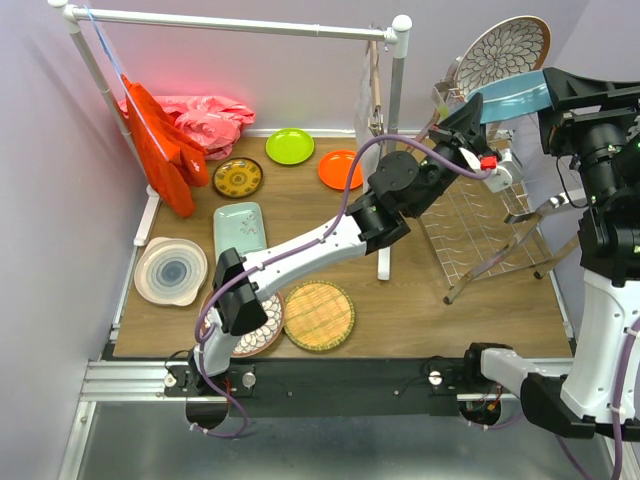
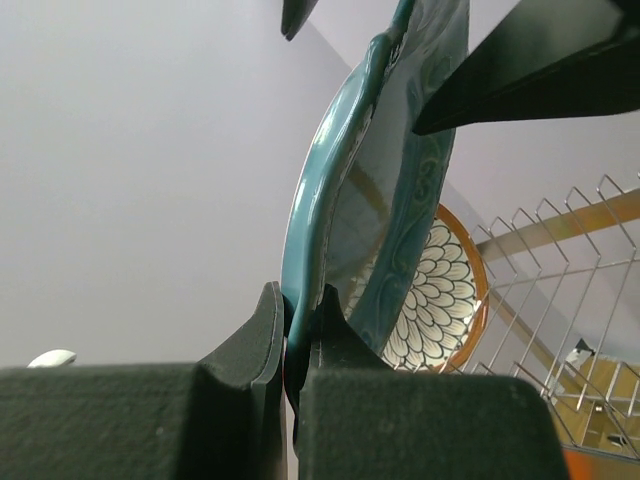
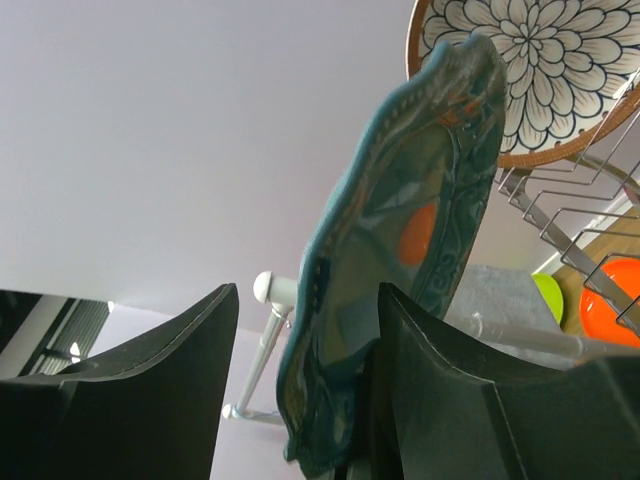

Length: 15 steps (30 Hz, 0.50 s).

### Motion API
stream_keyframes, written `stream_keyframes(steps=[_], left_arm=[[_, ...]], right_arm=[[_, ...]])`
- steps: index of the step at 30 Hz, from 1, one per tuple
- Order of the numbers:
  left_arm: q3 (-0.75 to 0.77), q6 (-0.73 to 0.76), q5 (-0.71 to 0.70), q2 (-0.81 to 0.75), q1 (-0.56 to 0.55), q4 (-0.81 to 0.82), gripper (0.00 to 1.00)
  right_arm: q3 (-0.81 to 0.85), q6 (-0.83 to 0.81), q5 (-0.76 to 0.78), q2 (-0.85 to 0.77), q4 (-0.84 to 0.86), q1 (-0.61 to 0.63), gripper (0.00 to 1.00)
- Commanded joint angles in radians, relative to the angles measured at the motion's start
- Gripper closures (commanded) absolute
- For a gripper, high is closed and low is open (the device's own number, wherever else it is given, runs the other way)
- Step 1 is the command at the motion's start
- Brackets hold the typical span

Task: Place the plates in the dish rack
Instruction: Pass the plate from the left arm to the right

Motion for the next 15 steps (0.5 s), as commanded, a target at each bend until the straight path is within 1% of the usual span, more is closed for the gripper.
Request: stream_keyframes(steps=[1, 4, 8, 10, 11, 15], left_arm=[[-0.017, 0.048, 0.005, -0.106, -0.021, 0.195, 1.0], [-0.028, 0.046, 0.008, -0.109, -0.021, 0.2, 1.0], [-0.028, 0.048, 0.016, -0.108, -0.022, 0.203, 1.0], [-0.023, 0.049, 0.016, -0.106, -0.022, 0.203, 1.0], [-0.023, 0.048, 0.017, -0.106, -0.021, 0.204, 1.0], [-0.023, 0.046, 0.022, -0.106, -0.024, 0.207, 1.0]], right_arm=[[-0.005, 0.038, 0.008, 0.018, -0.014, -0.023, 0.36], [-0.006, 0.046, -0.029, 0.021, -0.014, -0.032, 0.39], [-0.016, 0.058, -0.055, 0.021, -0.015, -0.046, 0.47], [-0.019, 0.061, -0.068, 0.021, -0.014, -0.051, 0.5], [-0.02, 0.063, -0.073, 0.021, -0.014, -0.055, 0.53], [-0.023, 0.073, -0.091, 0.026, -0.014, -0.063, 0.58]])
